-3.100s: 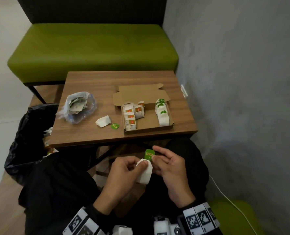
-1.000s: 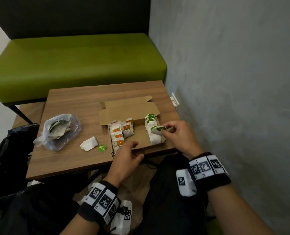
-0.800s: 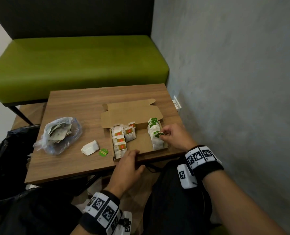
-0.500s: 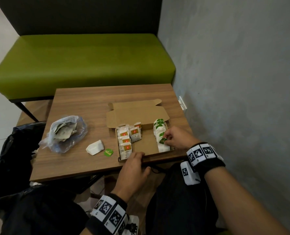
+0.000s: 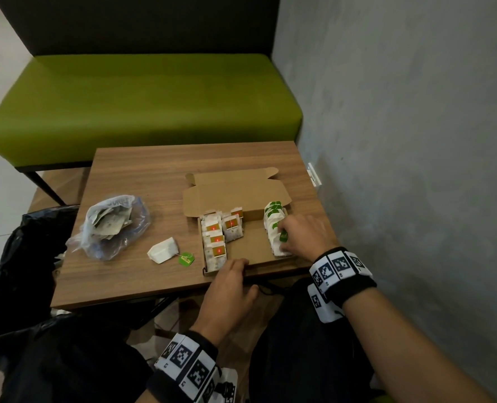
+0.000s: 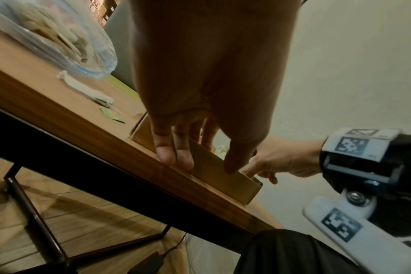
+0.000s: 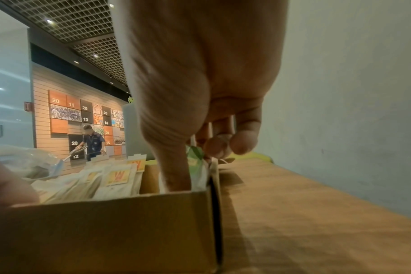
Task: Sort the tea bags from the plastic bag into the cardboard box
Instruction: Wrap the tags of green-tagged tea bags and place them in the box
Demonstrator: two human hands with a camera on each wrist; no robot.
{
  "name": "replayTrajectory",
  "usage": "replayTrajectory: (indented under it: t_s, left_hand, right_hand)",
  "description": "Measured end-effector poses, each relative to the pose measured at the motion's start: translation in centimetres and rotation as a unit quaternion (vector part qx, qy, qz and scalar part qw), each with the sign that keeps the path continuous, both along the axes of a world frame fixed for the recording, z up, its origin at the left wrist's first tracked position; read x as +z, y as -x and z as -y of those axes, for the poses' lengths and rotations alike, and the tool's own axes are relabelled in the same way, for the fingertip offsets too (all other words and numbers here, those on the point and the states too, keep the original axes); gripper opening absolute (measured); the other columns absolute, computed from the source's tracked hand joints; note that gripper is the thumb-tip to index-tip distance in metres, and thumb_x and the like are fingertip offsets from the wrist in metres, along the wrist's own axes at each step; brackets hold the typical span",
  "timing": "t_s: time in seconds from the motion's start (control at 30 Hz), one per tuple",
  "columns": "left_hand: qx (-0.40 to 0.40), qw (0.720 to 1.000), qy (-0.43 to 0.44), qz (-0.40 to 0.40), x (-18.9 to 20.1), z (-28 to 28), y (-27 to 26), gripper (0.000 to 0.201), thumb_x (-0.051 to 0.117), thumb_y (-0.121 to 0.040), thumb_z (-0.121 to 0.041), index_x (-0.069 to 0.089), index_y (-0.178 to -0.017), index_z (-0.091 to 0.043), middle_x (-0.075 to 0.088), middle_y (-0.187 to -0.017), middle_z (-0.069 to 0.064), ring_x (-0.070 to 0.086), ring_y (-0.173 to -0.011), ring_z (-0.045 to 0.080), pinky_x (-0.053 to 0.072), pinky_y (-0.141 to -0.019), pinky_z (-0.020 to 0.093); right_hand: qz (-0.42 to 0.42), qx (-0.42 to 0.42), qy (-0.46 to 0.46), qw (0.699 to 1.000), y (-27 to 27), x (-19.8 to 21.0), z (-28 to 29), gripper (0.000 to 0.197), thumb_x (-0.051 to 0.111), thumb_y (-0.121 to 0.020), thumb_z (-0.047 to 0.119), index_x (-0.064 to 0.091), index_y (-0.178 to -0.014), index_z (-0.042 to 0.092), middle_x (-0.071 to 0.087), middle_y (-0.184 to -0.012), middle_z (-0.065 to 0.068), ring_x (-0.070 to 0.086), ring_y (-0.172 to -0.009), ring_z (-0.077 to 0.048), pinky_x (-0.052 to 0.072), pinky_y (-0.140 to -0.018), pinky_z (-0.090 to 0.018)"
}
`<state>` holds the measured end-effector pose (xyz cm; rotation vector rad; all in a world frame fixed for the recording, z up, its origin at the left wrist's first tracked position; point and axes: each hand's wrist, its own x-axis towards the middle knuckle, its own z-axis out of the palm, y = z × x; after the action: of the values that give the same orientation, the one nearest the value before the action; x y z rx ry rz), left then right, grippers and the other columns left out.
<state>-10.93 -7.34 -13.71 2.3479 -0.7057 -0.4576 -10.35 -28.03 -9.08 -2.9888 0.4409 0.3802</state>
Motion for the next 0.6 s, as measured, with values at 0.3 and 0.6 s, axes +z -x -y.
replayTrajectory:
  t_s: [0.3, 0.6]
  left_hand:
    - [-0.003, 1.000, 0.001, 0.000, 0.2, -0.1, 0.0, 0.058, 0.065, -0.091, -0.032, 0.042, -0.143, -0.025, 0.047, -0.131, -0.010, 0.048, -0.120, 0.006, 0.038, -0.097, 0.016]
    - [-0.013, 1.000, 0.012, -0.012, 0.9, -0.4, -0.1, 0.054, 0.063, -0.092, -0.033, 0.044, -0.142, -0.025, 0.049, -0.132, -0.009, 0.050, -0.118, 0.006, 0.041, -0.101, 0.021]
  right_hand:
    - [0.063, -0.056, -0.104, 0.991, 0.9, 0.7, 1.1, 0.058, 0.088, -0.069, 0.037, 0.059, -0.119, 0.028, 0.056, -0.120, 0.009, 0.057, -0.106, -0.015, 0.049, -0.085, -0.033]
    - [-0.023, -0.034, -0.091, 0.995, 1.7, 0.7, 0.6, 0.027, 0.069, -0.089, 0.033, 0.070, -0.116, 0.034, 0.063, -0.108, 0.007, 0.058, -0.093, -0.014, 0.047, -0.077, -0.029]
